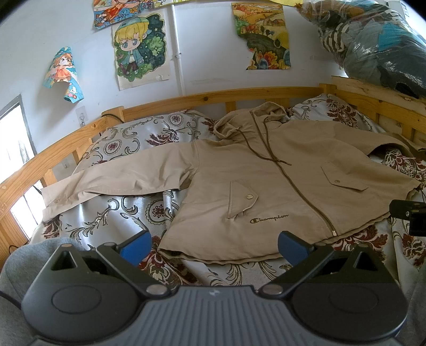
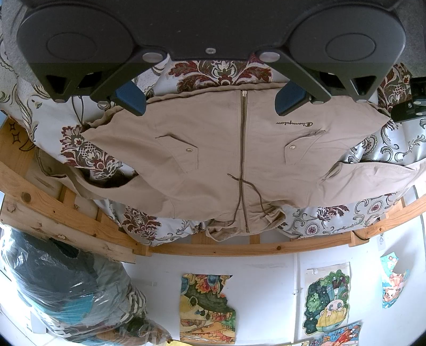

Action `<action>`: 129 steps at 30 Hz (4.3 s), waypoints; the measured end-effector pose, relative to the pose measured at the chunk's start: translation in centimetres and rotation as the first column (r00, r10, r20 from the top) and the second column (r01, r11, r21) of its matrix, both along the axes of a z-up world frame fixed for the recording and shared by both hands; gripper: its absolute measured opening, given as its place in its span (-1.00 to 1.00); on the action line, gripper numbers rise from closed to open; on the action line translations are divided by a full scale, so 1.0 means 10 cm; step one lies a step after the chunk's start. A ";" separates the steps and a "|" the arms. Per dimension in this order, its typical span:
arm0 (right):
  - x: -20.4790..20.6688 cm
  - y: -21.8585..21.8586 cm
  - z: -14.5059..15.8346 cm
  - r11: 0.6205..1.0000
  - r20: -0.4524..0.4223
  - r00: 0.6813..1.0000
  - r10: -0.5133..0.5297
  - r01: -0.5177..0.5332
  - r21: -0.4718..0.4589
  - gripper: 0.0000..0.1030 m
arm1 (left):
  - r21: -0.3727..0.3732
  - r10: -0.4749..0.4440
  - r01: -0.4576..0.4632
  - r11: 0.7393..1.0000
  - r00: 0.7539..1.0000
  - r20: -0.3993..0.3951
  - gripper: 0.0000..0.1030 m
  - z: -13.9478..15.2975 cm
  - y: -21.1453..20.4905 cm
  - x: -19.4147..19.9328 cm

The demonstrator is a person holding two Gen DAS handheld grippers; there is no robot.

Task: Fold large clothes

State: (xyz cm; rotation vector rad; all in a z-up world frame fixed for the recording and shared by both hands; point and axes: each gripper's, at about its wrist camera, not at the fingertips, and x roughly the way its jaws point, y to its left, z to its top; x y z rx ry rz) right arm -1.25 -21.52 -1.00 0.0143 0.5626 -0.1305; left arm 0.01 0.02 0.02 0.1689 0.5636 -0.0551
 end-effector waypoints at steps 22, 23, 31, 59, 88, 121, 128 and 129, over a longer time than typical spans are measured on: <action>0.14 -0.04 -0.01 0.997 -0.121 0.992 -0.038 0.045 0.057 0.99 | -0.014 0.008 -0.009 1.000 0.993 -0.116 0.99 0.01 0.05 0.19; 0.15 -0.05 0.00 0.997 -0.128 0.991 -0.043 0.051 0.061 0.99 | -0.016 0.005 -0.007 1.000 0.992 -0.123 0.99 0.03 0.05 0.22; 0.30 -0.13 0.10 0.999 -0.113 0.993 -0.045 0.046 0.009 0.99 | -0.028 -0.015 0.010 1.000 0.987 -0.163 0.99 0.25 -0.04 0.68; 1.87 -2.70 -0.16 0.857 -0.065 0.900 -0.430 0.385 -0.343 0.57 | -0.086 -0.088 0.071 0.994 0.973 -0.214 0.99 -0.37 -0.46 2.64; 2.94 -1.16 2.18 0.984 0.122 0.987 0.103 -0.083 -0.160 -1.00 | -0.240 -0.117 0.076 0.968 0.981 -0.158 0.99 -0.19 -0.03 2.56; 4.86 -2.50 -0.39 0.925 -0.152 0.988 -0.012 0.068 0.374 -0.11 | -0.146 -0.042 0.008 0.989 0.972 -0.230 0.99 -1.47 -0.19 3.78; 4.85 -2.43 -0.20 0.979 -0.057 0.993 -0.099 0.108 0.171 -0.99 | -0.114 -0.042 0.014 0.993 0.969 -0.245 0.99 -1.53 -0.28 3.85; 4.86 -2.44 -0.23 0.981 -0.069 0.993 -0.098 0.109 0.163 -0.94 | -0.086 -0.046 0.025 0.996 0.969 -0.244 0.99 -1.55 -0.30 3.86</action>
